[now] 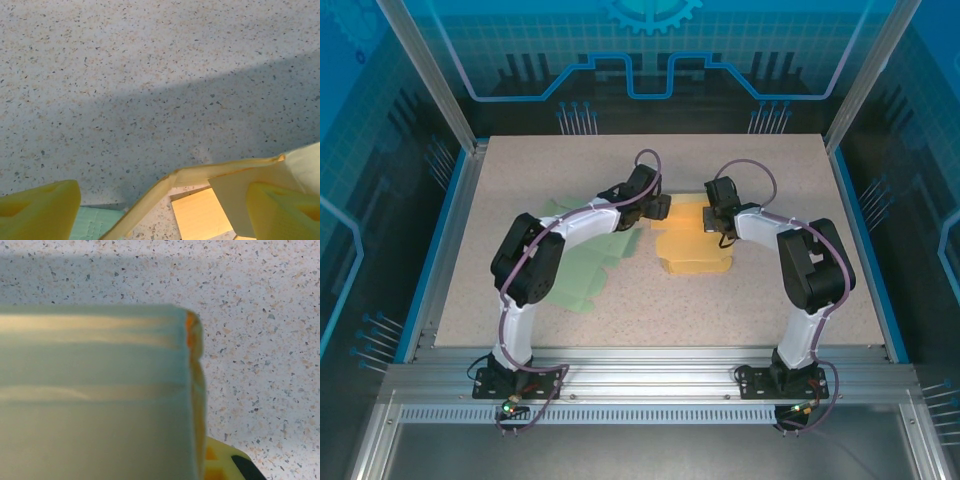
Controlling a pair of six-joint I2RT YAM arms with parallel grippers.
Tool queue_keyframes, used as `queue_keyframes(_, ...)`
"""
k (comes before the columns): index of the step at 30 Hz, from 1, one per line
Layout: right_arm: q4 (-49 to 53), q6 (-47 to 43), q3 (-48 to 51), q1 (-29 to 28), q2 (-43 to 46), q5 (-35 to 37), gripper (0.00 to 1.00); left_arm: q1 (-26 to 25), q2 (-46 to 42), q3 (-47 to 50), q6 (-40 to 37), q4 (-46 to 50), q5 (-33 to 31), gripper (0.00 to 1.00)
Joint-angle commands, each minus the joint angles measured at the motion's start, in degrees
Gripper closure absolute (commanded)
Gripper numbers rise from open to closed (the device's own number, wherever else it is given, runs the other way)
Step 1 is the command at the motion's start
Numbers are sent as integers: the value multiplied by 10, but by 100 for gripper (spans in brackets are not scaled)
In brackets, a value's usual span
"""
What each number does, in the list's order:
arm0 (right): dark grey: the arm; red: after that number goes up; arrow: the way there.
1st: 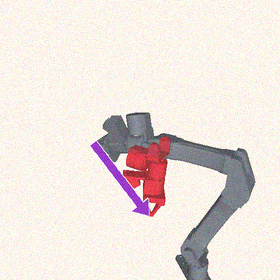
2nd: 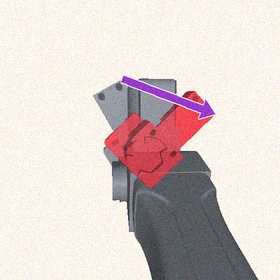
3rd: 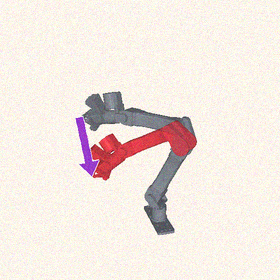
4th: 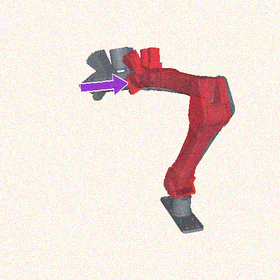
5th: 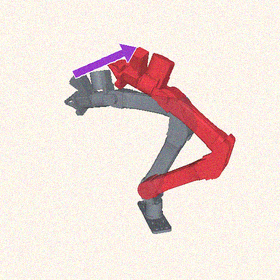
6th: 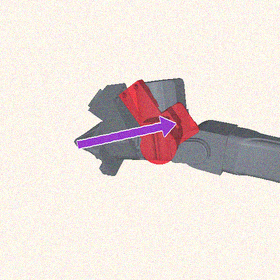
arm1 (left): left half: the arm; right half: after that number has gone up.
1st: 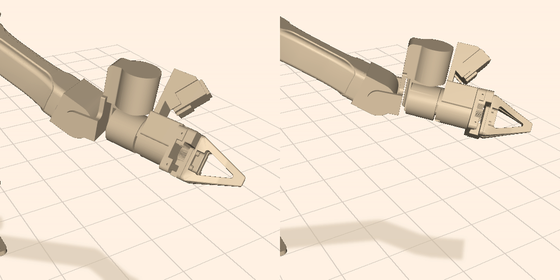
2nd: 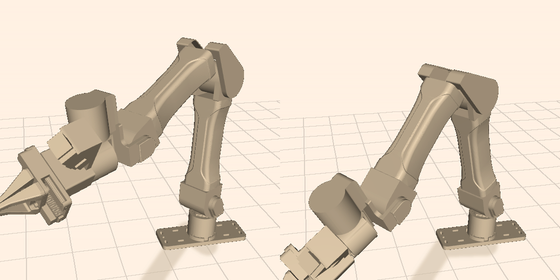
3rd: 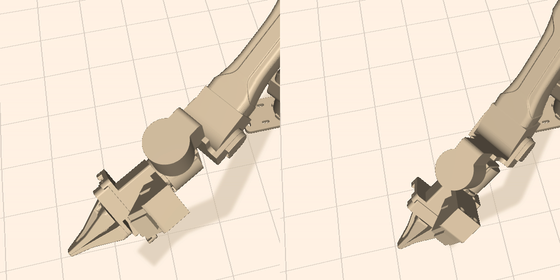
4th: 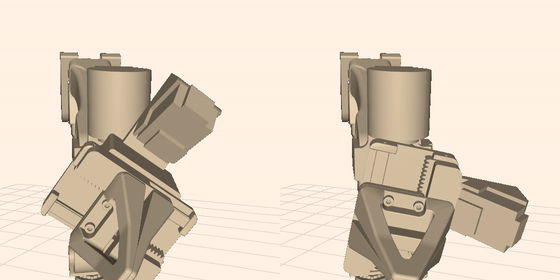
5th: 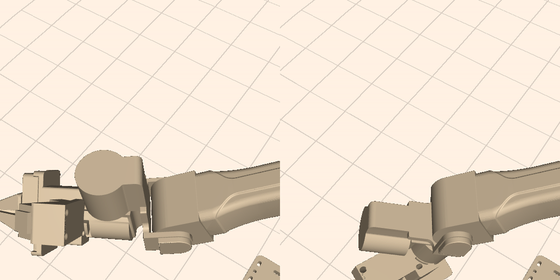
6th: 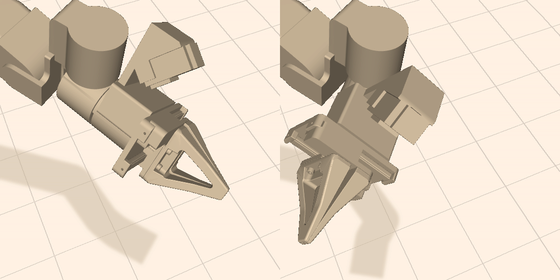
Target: Fold the paper box
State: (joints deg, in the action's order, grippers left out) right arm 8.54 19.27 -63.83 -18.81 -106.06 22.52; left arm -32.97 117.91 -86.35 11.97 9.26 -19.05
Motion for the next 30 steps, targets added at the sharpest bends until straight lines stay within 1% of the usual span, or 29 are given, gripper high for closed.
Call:
queue_keyframes(1, 6, -6, 8, -5, 10, 3, 100, -7, 18, -19, -11, 15, -15, 12)
queue_keyframes(5, 5, -6, 8, -4, 10, 2, 100, -9, 16, -13, -7, -4, 0, 4)
queue_keyframes(7, 5, -6, 8, -4, 9, 3, 100, -8, 8, -4, 1, -15, 3, 2)
queue_keyframes(10, 4, -6, 9, -4, 11, 3, 100, -6, -20, 25, 26, -44, 17, 2)
queue_keyframes(13, 1, -8, 11, -4, 14, -2, 100, 2, -67, 61, 59, -69, 30, 3)
queue_keyframes(16, 1, -11, 13, -2, 18, -13, 100, 5, -125, 97, 81, -80, 16, 4)
queue_keyframes(18, -1, -2, 19, -2, 27, -15, 100, 5, -170, 123, 98, -78, -2, 7)
queue_keyframes(20, -15, 7, 34, -2, 39, -29, 100, 4, -211, 148, 113, -76, -7, 11)
queue_keyframes(22, -20, 22, 43, -3, 46, -40, 100, 2, -244, 169, 118, -71, -7, 16)
queue_keyframes(23, -18, 31, 44, -3, 47, -43, 100, 1, -258, 177, 115, -67, -4, 21)
queue_keyframes(25, -7, 47, 42, -3, 46, -45, 100, -5, -272, 181, 98, -54, 7, 27)
queue_keyframes(28, 5, 65, 41, -3, 50, -49, 100, -33, -267, 168, 36, -34, 15, 31)
queue_keyframes(30, 13, 72, 41, -4, 58, -52, 100, -54, -248, 155, -10, -27, 14, 34)
